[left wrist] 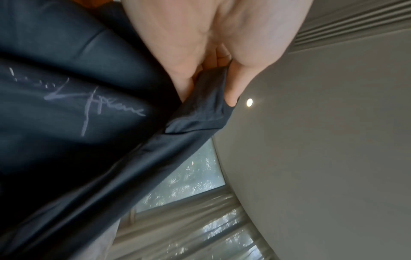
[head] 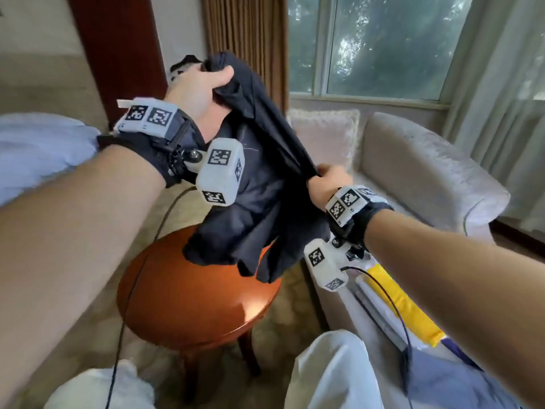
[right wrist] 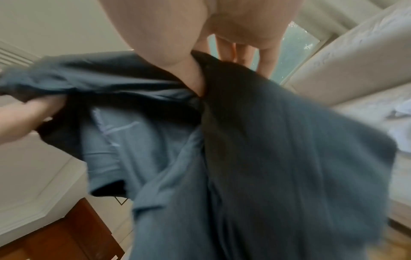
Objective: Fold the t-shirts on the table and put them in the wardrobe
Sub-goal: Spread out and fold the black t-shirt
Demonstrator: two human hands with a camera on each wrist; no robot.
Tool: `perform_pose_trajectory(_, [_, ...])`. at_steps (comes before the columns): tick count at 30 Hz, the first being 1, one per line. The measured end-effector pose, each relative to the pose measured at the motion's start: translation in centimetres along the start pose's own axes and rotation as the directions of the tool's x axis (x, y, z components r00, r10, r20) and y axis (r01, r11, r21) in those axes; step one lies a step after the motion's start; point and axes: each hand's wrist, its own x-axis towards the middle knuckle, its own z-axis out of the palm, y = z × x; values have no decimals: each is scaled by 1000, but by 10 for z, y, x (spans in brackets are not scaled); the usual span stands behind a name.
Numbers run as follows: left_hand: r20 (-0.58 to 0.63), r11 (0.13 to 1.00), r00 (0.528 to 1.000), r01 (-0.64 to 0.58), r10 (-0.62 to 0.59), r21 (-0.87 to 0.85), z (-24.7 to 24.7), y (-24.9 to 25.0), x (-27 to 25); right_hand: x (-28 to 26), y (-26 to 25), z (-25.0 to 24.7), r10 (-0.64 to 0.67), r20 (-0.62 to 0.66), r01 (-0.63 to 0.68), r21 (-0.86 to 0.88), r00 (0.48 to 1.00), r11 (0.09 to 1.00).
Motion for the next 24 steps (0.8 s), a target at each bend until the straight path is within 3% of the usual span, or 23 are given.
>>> perform_pose_trajectory(4, [-97, 984, 992, -65, 82, 167, -44, 55, 14, 4, -24, 52, -20, 100, 20, -3, 995, 1000])
perform_pose_trajectory(8, [-164, 992, 984, -46, 66, 118, -89, 68, 18, 5, -60, 97, 3, 114, -1, -20, 994, 1000])
perform_pose_trajectory(17, [-318, 981, 940, 72, -127, -178, -199, -31, 15, 23, -85, 171, 96, 176, -103, 27, 980, 994])
perform_pose_trajectory(21, [-328, 974, 926, 129, -186, -186, -222, -51, 14, 32, -80, 178, 171, 217, -184, 42, 961, 982])
perform_pose_trajectory(24, [-325, 980, 935, 90, -144, -177, -230, -47, 21, 39, -71, 185, 247, 260, -261, 19, 933, 965])
